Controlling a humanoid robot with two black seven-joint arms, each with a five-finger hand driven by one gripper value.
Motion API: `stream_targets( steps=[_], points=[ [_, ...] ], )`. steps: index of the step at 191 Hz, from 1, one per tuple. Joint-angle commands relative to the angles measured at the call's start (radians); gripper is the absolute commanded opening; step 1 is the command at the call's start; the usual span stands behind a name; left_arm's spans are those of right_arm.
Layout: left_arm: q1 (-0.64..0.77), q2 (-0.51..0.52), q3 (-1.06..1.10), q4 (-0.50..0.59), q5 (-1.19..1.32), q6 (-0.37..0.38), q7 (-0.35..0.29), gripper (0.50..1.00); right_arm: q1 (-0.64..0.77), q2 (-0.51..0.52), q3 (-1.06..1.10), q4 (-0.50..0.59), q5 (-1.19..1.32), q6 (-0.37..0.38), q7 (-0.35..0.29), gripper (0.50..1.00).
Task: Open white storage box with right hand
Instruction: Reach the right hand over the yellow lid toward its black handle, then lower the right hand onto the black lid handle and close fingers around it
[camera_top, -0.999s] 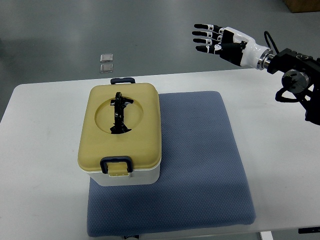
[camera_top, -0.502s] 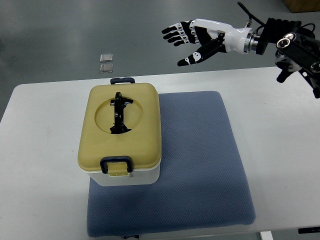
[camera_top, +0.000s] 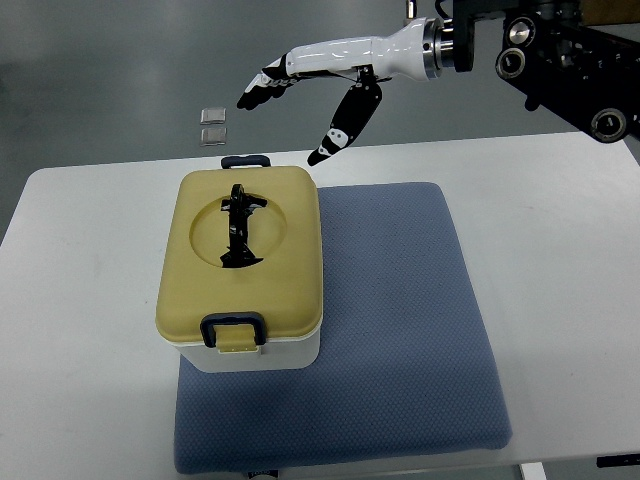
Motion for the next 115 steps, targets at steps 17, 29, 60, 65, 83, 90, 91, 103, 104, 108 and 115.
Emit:
stream_targets(
  steps=[17, 29, 60, 65, 83, 90, 91, 103, 104, 108, 115],
  points=[
    [-0.001, 0.000, 0.001, 0.000, 0.000, 0.000, 0.000, 1.000, 0.046, 0.005, -0.001, 0.107, -0.113, 0.000, 0.001, 0.876],
    [0.001, 0.000, 0.000, 0.000, 0.000, 0.000, 0.000, 1.000, 0.058, 0.013, -0.003, 0.122, -0.131, 0.000, 0.001, 0.876],
    [-0.001, 0.000, 0.000, 0.000, 0.000, 0.000, 0.000, 1.000, 0.103, 0.072, -0.041, 0.127, -0.170, 0.000, 0.001, 0.879],
    [-0.001, 0.000, 0.000, 0.000, 0.000, 0.000, 0.000, 1.000, 0.109, 0.085, -0.057, 0.127, -0.176, 0.000, 0.001, 0.879],
    [-0.001, 0.000, 0.000, 0.000, 0.000, 0.000, 0.000, 1.000, 0.137, 0.120, -0.112, 0.127, -0.208, -0.016, 0.001, 0.885],
    [-0.001, 0.000, 0.001, 0.000, 0.000, 0.000, 0.000, 1.000, 0.141, 0.126, -0.127, 0.125, -0.223, -0.026, 0.001, 0.887],
    [-0.001, 0.000, 0.001, 0.000, 0.000, 0.000, 0.000, 1.000, 0.141, 0.126, -0.127, 0.125, -0.223, -0.026, 0.001, 0.887],
    [-0.001, 0.000, 0.000, 0.000, 0.000, 0.000, 0.000, 1.000, 0.149, 0.142, -0.158, 0.124, -0.256, -0.048, 0.000, 0.895],
    [0.001, 0.000, 0.001, 0.000, 0.000, 0.000, 0.001, 1.000, 0.149, 0.143, -0.161, 0.124, -0.260, -0.051, 0.000, 0.897],
    [0.001, 0.000, 0.000, 0.000, 0.000, 0.000, 0.000, 1.000, 0.149, 0.145, -0.166, 0.124, -0.266, -0.056, 0.000, 0.897],
    [-0.001, 0.000, 0.000, 0.000, 0.000, 0.000, 0.000, 1.000, 0.150, 0.149, -0.176, 0.122, -0.282, -0.068, 0.000, 0.897]
  ],
)
